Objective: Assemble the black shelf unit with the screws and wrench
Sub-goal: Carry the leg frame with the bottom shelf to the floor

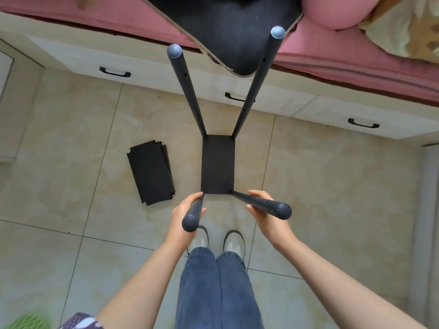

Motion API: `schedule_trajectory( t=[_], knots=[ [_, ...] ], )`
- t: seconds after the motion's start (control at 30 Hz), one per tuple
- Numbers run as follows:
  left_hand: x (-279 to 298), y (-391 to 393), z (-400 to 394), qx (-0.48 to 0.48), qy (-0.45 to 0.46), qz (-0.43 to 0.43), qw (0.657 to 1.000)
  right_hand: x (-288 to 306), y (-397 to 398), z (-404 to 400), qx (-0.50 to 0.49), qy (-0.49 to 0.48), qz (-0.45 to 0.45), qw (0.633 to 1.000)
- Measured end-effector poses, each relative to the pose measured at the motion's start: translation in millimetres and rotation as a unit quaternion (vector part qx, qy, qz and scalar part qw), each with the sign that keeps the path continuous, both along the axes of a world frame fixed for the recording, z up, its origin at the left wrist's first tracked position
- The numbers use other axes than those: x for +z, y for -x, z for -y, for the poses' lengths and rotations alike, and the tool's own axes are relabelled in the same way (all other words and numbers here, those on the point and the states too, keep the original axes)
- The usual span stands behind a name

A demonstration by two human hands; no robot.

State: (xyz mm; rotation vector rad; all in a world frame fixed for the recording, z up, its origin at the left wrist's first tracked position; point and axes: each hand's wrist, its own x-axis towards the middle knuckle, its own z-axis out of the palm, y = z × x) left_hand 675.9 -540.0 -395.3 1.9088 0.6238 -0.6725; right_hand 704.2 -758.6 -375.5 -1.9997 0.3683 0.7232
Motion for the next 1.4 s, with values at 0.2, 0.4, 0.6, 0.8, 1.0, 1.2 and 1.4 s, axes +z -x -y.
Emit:
schedule_trajectory(
  t=[0.2,0.4,0.6,0.8,1.0,1.2,1.4],
  knots=[
    [6.2,14.9,3.9,0.032,-0.016,0.021,0.999,-0.2,7.4,4.1,0.011,-0.003,-0.040,0.999],
    [42.7,20.0,2.5,0.051,-0.069,0.028,0.996,39.7,2.1,9.9,0.008,0.054,-0.079,0.995],
    [131.4,36.6,-0.1,0.103,-0.054,0.065,0.991,114.8,14.7,-3.5,0.114,0.135,-0.109,0.978],
    [229.2,58.9,-15.6,0.188,-0.003,0.103,0.977,205.3,21.3,-38.3,0.150,0.115,-0.085,0.978],
    [304.3,97.8,-59.0,0.269,-0.013,0.143,0.952,285.2,35.3,-111.3,0.191,0.064,-0.015,0.979],
    [350.3,154.3,-138.2,0.326,-0.075,0.163,0.928,344.9,62.3,-215.9,0.286,0.011,0.044,0.957],
    [380.7,222.5,-231.8,0.392,-0.132,0.166,0.895,384.7,98.1,-334.5,0.363,-0.019,0.090,0.927]
  ],
)
